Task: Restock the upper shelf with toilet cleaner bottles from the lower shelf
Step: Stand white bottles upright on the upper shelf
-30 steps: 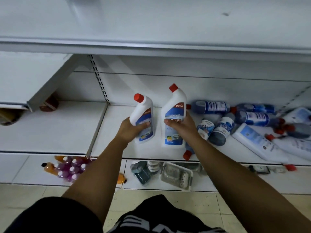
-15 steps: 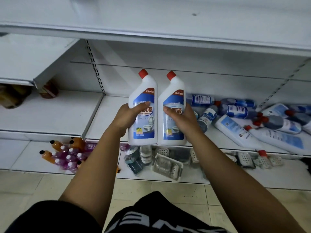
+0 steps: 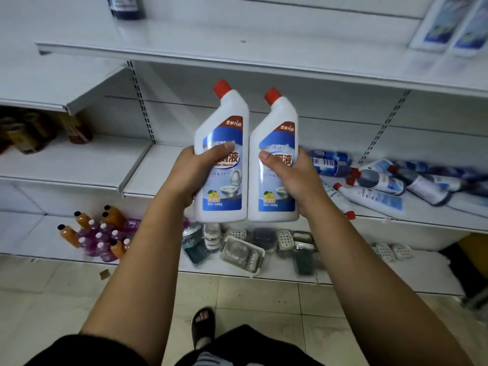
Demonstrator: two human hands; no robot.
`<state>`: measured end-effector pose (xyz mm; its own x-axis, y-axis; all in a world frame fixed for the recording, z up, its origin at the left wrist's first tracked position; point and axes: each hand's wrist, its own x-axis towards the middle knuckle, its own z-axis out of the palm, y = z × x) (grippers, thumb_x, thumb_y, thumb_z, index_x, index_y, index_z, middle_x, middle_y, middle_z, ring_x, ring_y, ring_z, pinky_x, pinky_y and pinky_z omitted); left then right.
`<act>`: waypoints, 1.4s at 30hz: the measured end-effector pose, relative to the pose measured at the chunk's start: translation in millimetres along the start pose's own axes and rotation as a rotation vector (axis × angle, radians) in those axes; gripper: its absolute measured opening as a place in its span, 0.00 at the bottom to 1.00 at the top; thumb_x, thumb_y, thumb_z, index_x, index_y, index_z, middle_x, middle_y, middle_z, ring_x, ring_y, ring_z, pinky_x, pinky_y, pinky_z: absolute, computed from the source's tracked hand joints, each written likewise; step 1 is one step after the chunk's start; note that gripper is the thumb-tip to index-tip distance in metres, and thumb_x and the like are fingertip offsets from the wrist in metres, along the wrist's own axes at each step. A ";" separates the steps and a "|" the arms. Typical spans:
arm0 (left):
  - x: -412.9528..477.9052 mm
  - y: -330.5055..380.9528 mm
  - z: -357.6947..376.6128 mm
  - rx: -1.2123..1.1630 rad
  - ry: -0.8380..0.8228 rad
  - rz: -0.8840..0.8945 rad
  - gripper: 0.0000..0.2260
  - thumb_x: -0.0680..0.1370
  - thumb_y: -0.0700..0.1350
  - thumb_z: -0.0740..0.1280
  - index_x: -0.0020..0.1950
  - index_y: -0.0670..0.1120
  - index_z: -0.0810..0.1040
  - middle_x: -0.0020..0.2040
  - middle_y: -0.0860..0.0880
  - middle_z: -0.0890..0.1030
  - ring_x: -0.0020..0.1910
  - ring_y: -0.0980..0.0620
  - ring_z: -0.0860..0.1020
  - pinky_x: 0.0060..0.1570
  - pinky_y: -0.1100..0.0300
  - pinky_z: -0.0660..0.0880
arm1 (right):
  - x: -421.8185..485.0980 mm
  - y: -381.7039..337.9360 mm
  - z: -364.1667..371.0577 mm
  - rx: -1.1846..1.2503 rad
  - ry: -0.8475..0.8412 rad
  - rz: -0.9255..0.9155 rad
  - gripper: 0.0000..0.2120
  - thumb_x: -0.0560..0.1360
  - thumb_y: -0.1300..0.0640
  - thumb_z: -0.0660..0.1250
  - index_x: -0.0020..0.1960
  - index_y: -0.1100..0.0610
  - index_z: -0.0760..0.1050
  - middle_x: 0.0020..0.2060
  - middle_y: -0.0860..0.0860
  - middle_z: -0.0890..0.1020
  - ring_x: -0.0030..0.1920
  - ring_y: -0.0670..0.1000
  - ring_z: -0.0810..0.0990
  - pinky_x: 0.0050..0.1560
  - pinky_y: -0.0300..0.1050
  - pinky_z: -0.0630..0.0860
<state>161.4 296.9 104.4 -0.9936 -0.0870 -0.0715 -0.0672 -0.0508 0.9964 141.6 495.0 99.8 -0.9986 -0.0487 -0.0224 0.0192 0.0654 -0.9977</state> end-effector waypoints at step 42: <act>121.3 177.8 409.5 0.084 -0.427 0.542 0.10 0.74 0.54 0.73 0.48 0.49 0.82 0.43 0.52 0.87 0.40 0.53 0.86 0.36 0.62 0.80 | 68.4 -149.0 -391.1 -0.075 0.589 -0.455 0.24 0.69 0.50 0.78 0.60 0.57 0.74 0.48 0.52 0.86 0.43 0.50 0.87 0.44 0.50 0.83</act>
<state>-8.1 684.7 291.2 -0.8365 0.3217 0.4436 0.4585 -0.0324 0.8881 50.9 871.7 272.2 -0.7689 0.4534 0.4508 -0.3846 0.2352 -0.8926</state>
